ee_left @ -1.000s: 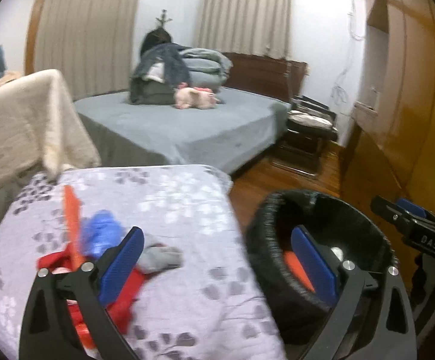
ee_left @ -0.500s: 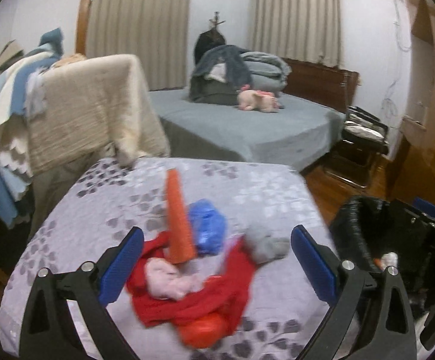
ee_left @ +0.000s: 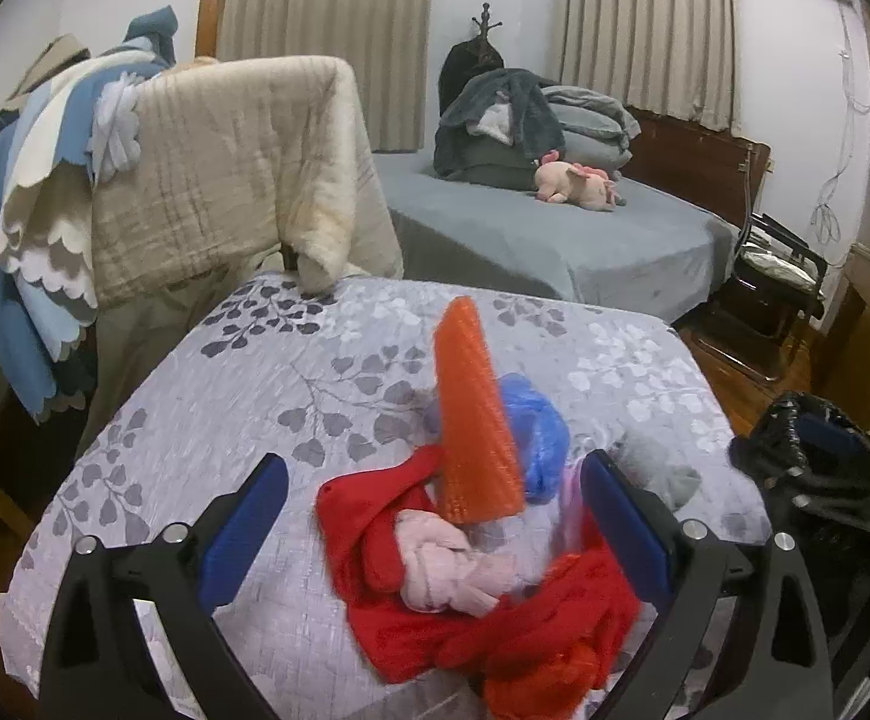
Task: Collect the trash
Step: 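Move both tools back over the table toward the remaining items, then grasp the grey sock with the right tool while the left tool grasps an orange strip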
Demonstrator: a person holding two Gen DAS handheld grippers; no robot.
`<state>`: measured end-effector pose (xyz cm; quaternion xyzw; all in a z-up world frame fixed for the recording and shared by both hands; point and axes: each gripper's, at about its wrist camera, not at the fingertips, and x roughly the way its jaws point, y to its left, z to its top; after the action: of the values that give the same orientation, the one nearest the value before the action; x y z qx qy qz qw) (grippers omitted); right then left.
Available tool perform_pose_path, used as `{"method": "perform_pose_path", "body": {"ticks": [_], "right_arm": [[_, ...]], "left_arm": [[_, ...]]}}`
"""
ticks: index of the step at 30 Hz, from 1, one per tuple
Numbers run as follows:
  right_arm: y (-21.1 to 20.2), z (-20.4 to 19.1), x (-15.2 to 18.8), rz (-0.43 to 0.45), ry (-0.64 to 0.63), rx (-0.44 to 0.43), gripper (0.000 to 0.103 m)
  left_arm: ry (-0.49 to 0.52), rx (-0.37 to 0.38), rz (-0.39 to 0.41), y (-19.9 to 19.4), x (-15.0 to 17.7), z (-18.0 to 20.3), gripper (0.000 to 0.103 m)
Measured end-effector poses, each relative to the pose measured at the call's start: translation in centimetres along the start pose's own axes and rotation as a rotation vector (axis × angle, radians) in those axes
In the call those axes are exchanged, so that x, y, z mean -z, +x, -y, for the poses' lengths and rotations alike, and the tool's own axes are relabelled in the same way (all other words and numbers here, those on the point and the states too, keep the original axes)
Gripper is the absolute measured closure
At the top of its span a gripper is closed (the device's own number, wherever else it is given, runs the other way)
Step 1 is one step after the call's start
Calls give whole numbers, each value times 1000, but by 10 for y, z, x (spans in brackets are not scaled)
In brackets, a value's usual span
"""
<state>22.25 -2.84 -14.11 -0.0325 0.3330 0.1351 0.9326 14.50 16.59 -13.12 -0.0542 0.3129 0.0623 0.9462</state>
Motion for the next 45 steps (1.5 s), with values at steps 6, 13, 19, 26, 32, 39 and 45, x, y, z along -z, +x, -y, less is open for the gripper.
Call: {"method": "perform_pose_path", "body": {"ticks": [6,13,19,26,32,39,45], "right_arm": [[28,-18,3,-49,-36,-28,6],[48,-29,8,-101,-69,-52,12],[56,-35,10,-128,-87,-99,27],[54,-39,10,-145,-89,-189,59],[41,-28,0,-103,-41,-195,61],[35,-11,-17,-55,-13,-166,61],[38,-10,-16,-53,-23,-156,61]], "left_arm": [[-7,-7,-15,9,2,-9,8],[-13,-2,-23,16,2,-12,8],[-17,10,-33,20,3,-11,10],[-7,29,-44,23,3,-3,13],[3,40,-50,27,-1,4,17],[21,45,-68,45,-9,11,28],[24,41,-101,66,-8,15,38]]}}
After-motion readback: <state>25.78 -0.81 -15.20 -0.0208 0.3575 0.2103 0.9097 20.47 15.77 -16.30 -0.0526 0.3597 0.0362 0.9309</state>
